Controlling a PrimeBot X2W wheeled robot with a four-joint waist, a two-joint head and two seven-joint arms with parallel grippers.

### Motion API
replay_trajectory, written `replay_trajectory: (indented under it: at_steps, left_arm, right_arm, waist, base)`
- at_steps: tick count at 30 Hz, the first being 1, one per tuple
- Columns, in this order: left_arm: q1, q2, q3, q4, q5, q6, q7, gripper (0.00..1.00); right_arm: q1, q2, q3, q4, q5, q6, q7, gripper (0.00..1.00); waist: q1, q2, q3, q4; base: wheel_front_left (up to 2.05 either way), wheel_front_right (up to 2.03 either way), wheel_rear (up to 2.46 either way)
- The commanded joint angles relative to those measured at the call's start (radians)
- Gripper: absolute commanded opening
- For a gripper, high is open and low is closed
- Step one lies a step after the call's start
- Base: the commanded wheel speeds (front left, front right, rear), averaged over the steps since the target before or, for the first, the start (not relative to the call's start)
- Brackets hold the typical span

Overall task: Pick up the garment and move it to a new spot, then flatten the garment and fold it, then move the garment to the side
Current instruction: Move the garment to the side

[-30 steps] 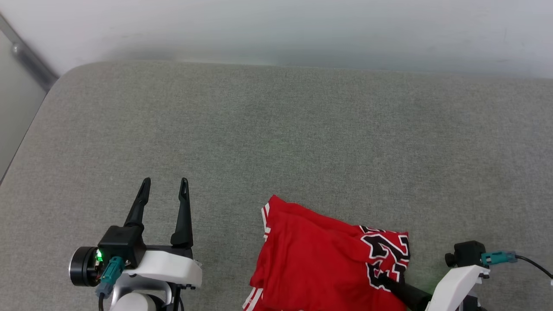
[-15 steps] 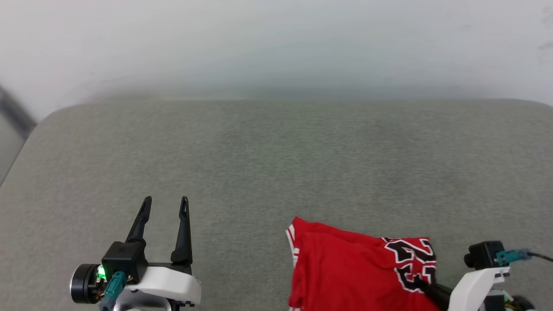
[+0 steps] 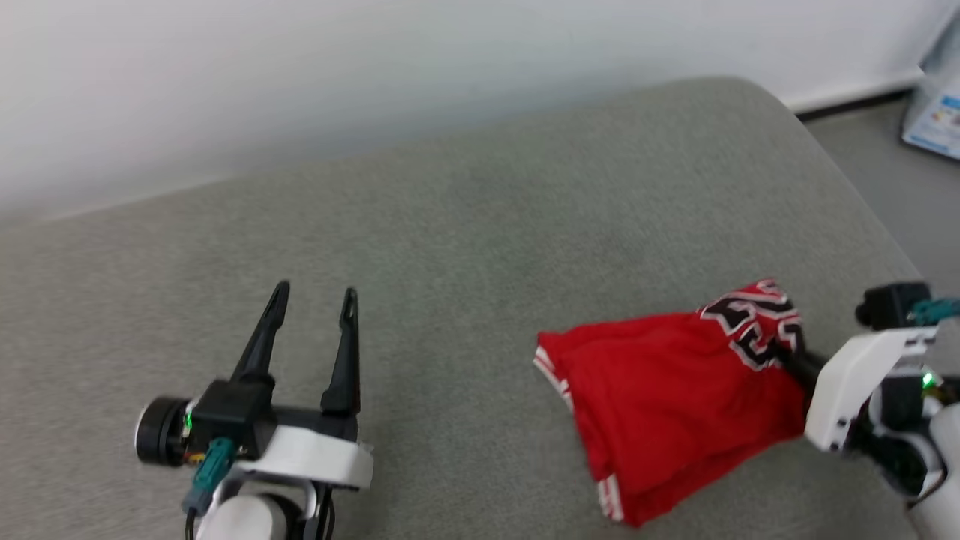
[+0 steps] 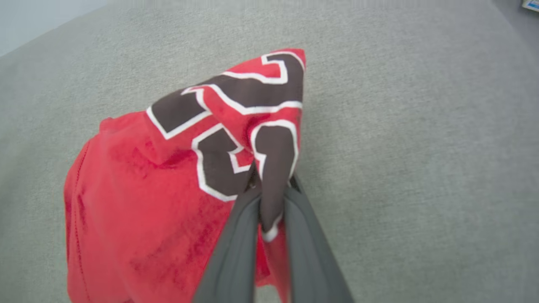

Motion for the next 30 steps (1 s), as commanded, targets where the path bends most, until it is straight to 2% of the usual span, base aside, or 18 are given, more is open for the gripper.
replay_trajectory:
  at_steps: [1,8,17,24,25,27,28,30]
  left_arm:
    - [-0.023,0.008,-0.001,-0.003,0.005,-0.004,0.002,1.00]
    - [-0.154,0.039,-0.037,-0.081,0.056,-0.034,0.053,1.00]
    - [-0.299,0.066,-0.069,-0.168,0.103,-0.064,0.117,1.00]
    - [-0.360,0.092,-0.091,-0.204,0.131,-0.090,0.159,1.00]
    - [-0.361,0.095,-0.092,-0.205,0.133,-0.090,0.165,1.00]
    - [-0.361,0.098,-0.094,-0.205,0.134,-0.088,0.171,1.00]
    - [-0.358,0.099,-0.095,-0.203,0.134,-0.087,0.173,1.00]
    - [-0.347,0.100,-0.095,-0.198,0.129,-0.083,0.172,1.00]
  right_arm:
    - [-0.033,-0.005,-0.008,0.007,-0.006,-0.001,-0.008,0.00]
    - [-0.220,-0.062,-0.068,0.115,-0.052,-0.001,-0.099,0.00]
    - [-0.382,-0.129,-0.198,0.252,-0.135,-0.001,-0.214,0.00]
    - [-0.443,-0.088,-0.214,0.339,-0.173,-0.001,-0.292,0.00]
    - [-0.449,-0.086,-0.213,0.356,-0.186,-0.001,-0.310,0.03]
    - [-0.459,-0.070,-0.219,0.392,-0.198,-0.001,-0.345,0.45]
    - [-0.463,-0.062,-0.218,0.410,-0.207,-0.001,-0.358,1.00]
    - [-0.475,-0.058,-0.222,0.442,-0.219,-0.001,-0.391,1.00]
  waist:
    - [0.0000,0.0000,0.097,-0.071]
    - [0.0000,0.0000,0.279,-0.110]
    - [0.0000,0.0000,0.448,-0.113]
    - [0.0000,0.0000,0.509,-0.121]
    - [0.0000,0.0000,0.511,-0.121]
    - [0.0000,0.0000,0.512,-0.122]
    - [0.0000,0.0000,0.510,-0.123]
    - [0.0000,0.0000,0.501,-0.123]
  base:
    - [0.00,0.00,0.00]
    - [0.00,0.00,0.00]
    - [0.00,0.00,0.00]
    - [0.00,0.00,0.00]
    - [0.00,0.00,0.00]
    - [0.00,0.00,0.00]
    - [0.00,0.00,0.00]
    - [0.00,0.00,0.00]
